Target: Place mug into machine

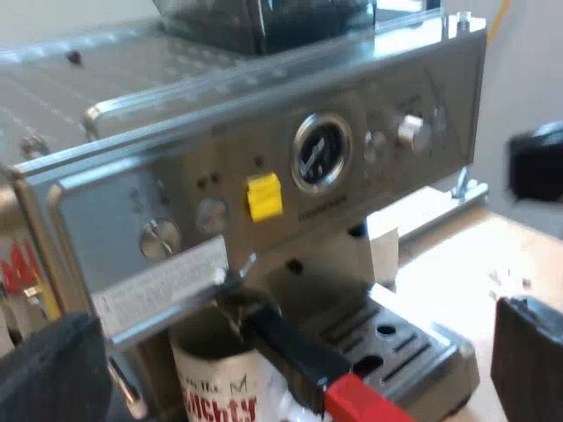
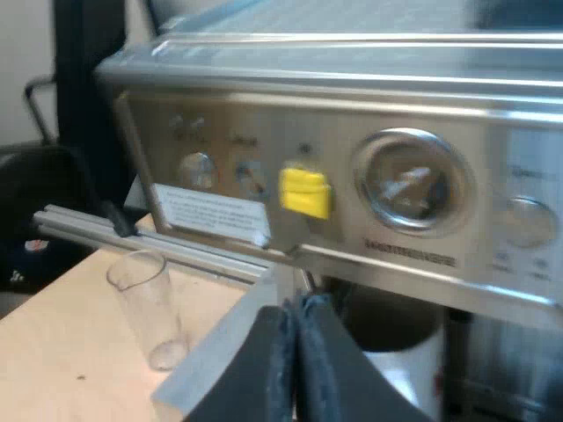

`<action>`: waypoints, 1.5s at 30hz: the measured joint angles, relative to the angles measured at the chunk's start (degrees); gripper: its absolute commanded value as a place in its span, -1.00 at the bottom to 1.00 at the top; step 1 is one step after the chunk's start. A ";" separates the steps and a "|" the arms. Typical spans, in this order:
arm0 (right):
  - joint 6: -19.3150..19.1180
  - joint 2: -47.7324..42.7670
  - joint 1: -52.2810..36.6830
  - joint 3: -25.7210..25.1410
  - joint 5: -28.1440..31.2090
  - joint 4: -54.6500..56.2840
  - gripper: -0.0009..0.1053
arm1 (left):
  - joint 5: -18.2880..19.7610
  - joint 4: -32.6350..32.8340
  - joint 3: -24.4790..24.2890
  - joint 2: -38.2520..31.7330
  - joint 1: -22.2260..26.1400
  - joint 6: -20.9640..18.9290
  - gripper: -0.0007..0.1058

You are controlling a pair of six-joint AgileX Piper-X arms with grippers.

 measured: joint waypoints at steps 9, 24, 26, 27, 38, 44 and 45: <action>-0.99 11.48 0.00 -7.80 3.01 -0.12 -0.98 | -0.11 2.81 -0.23 -4.61 0.00 0.00 0.68; -0.99 25.14 -4.50 -18.60 9.07 -0.01 -0.98 | 0.76 3.05 -0.23 -4.74 0.00 0.00 0.68; -0.99 25.98 -6.22 -20.02 9.63 -0.01 -0.98 | 0.72 3.06 -0.23 -4.74 0.00 0.00 0.68; -0.99 26.16 -6.57 -20.08 9.61 -0.13 -0.98 | 0.99 3.18 -0.23 -4.74 0.00 0.00 0.68; -0.99 26.83 -8.00 -20.29 9.37 0.08 -0.98 | 1.63 3.19 -0.23 -4.74 0.00 0.00 0.68; -0.99 26.96 -8.08 -20.29 9.92 -0.03 -0.98 | 1.63 3.19 -0.23 -4.74 0.00 0.00 0.68; -0.99 26.96 -8.08 -20.29 9.92 -0.04 -0.98 | 1.63 3.19 -0.23 -4.74 0.00 0.00 0.68</action>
